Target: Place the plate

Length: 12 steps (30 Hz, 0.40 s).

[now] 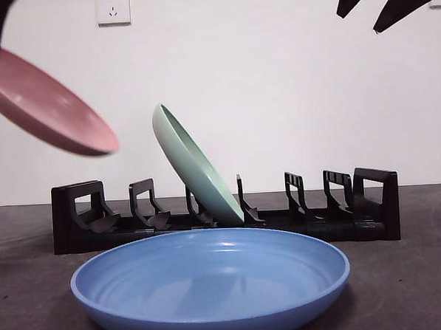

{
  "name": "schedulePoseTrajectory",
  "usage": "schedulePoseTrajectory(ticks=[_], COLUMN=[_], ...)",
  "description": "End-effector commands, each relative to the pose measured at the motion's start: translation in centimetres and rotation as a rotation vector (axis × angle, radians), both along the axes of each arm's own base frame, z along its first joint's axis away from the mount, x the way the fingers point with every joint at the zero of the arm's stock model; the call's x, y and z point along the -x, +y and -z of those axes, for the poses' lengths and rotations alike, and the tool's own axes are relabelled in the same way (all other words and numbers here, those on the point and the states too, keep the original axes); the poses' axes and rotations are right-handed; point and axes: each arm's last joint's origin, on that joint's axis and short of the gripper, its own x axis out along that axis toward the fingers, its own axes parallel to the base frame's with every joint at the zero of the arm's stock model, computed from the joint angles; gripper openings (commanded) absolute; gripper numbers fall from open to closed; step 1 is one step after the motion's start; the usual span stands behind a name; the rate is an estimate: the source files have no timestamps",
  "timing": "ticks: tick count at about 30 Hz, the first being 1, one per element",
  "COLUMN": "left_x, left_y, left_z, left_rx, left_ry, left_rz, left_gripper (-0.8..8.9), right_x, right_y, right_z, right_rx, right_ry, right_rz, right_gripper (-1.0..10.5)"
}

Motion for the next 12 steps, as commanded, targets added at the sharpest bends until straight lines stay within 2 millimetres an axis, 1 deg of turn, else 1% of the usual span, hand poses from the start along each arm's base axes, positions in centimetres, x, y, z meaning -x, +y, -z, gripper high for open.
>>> schedulePoseTrajectory(ticks=[1, 4, 7, 12], left_x=[2.1, 4.9, 8.1, 13.6], left_y=[0.4, 0.9, 1.5, 2.3], left_z=[-1.4, -0.7, 0.8, 3.2], left_rx=[0.023, 0.058, 0.109, 0.261], left_ry=[-0.087, -0.128, -0.148, -0.200], left_rz=[-0.015, -0.024, -0.034, -0.078], left_gripper=[0.15, 0.15, 0.15, 0.15], right_x=[-0.2, -0.2, -0.2, -0.2], right_y=[0.2, 0.2, 0.2, 0.2], right_z=[-0.2, -0.2, -0.2, -0.2], right_rx=[-0.003, -0.003, -0.003, -0.003], right_ry=[-0.008, -0.008, -0.008, -0.007], right_rz=[-0.005, -0.005, -0.005, -0.005], right_gripper=[3.1, 3.1, 3.1, 3.1])
